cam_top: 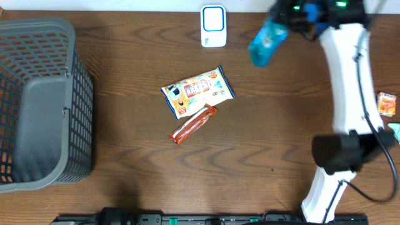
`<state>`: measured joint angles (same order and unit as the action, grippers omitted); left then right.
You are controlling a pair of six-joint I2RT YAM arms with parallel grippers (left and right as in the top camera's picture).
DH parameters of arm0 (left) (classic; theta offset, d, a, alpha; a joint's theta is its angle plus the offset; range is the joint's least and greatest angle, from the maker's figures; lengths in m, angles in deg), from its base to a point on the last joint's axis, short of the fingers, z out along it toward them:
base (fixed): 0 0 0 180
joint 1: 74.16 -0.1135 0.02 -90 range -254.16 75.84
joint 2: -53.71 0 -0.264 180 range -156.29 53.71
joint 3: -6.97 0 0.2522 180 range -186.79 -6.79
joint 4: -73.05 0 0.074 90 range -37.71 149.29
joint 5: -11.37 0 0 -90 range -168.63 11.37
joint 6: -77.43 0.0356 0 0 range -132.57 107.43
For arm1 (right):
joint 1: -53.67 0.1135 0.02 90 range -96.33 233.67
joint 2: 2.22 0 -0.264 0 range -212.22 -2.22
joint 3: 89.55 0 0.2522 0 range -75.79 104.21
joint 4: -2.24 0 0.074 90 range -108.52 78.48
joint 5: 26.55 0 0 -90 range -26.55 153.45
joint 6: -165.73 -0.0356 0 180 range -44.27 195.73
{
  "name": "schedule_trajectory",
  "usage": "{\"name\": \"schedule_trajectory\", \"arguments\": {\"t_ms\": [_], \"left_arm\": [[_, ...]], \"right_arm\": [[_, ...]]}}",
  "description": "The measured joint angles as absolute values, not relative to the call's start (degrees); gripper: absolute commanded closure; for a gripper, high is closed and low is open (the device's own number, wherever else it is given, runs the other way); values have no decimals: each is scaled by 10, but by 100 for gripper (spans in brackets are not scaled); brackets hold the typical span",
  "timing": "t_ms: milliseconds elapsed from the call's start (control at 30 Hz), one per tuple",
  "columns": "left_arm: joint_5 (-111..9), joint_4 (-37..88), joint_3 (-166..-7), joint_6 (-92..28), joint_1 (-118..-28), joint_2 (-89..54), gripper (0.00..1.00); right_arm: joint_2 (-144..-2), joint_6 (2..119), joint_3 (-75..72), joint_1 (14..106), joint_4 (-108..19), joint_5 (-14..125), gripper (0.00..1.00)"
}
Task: Scan the item barcode
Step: 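Carry the bottle to the right table edge and release it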
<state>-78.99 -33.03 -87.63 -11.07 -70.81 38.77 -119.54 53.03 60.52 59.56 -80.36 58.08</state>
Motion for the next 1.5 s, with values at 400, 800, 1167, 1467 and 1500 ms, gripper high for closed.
{"name": "schedule_trajectory", "arguments": {"t_ms": [400, 800, 1167, 1467, 1500], "left_arm": [[-790, -330, -876, -111, -708, 388, 1], [-790, -330, -876, -111, -708, 388, 1], [-790, -330, -876, -111, -708, 388, 1], [-790, -330, -876, -111, -708, 388, 0], [-790, -330, -876, -111, -708, 388, 1]], "right_arm": [[-1223, 542, 556, 476, -779, 945, 99], [-1313, 534, 440, 340, -650, 1013, 99], [-1316, 517, 438, 287, -628, 1006, 42], [-1316, 518, 438, 287, -648, 1006, 23], [-1316, 518, 438, 288, -653, 1006, 22]]}}
